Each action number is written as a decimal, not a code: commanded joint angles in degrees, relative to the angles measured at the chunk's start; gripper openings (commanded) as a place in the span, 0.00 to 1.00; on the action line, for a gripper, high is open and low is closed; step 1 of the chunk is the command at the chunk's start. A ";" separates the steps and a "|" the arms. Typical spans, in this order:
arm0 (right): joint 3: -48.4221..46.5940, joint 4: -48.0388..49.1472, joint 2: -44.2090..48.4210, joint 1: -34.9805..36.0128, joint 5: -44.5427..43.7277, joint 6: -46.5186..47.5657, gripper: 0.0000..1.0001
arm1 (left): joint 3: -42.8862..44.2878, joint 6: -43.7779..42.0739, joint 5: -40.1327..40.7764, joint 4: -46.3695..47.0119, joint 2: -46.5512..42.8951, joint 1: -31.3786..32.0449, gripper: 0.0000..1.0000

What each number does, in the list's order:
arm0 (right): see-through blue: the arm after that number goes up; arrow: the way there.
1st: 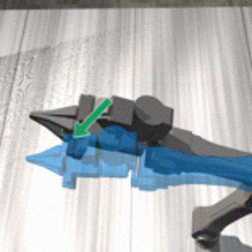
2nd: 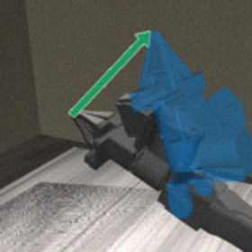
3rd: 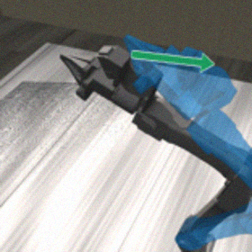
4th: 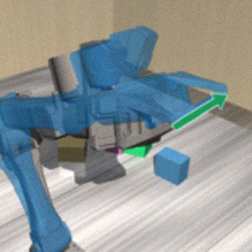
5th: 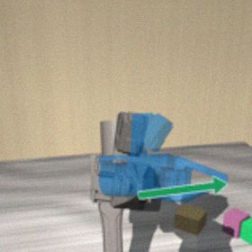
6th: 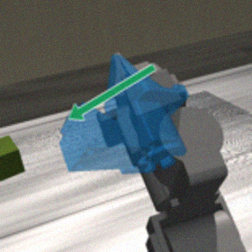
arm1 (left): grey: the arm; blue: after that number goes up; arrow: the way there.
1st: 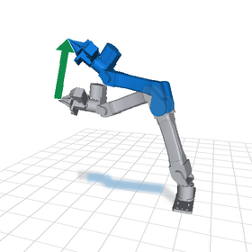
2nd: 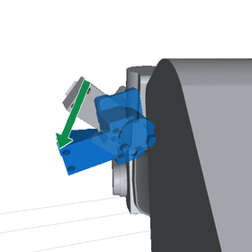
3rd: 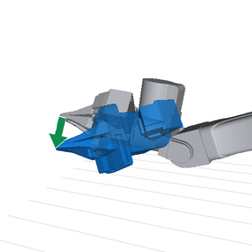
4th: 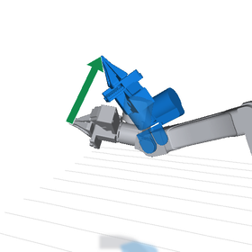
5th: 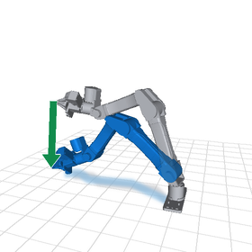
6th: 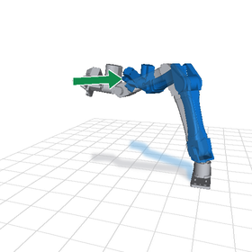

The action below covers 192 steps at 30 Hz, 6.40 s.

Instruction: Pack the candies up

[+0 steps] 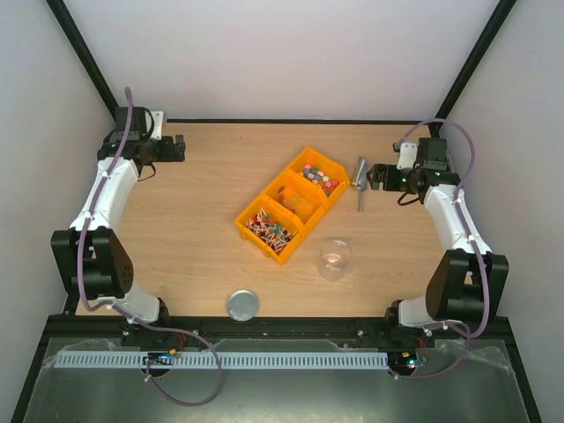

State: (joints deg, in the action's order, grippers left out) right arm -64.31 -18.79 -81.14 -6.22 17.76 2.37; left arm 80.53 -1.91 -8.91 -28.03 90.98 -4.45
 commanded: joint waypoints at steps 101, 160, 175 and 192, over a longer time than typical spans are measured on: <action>-45.45 -13.06 -55.39 -0.99 13.48 -13.51 0.39 | -0.41 -6.73 9.67 -2.99 -6.69 3.16 1.00; -13.78 -0.67 -9.85 15.51 -8.49 -70.62 0.01 | 10.37 -24.68 3.70 18.56 13.64 49.52 0.66; -11.41 0.89 -8.04 16.11 -5.63 -72.35 0.01 | 7.91 -24.10 5.38 28.52 17.18 49.77 0.39; -11.21 1.63 -8.59 16.15 -2.64 -73.15 0.01 | 6.48 -25.68 5.19 30.34 17.70 49.62 0.29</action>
State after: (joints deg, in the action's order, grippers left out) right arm -76.18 -17.67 -91.05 9.52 13.47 -69.73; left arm 87.35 -27.05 -3.79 -0.23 107.85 44.99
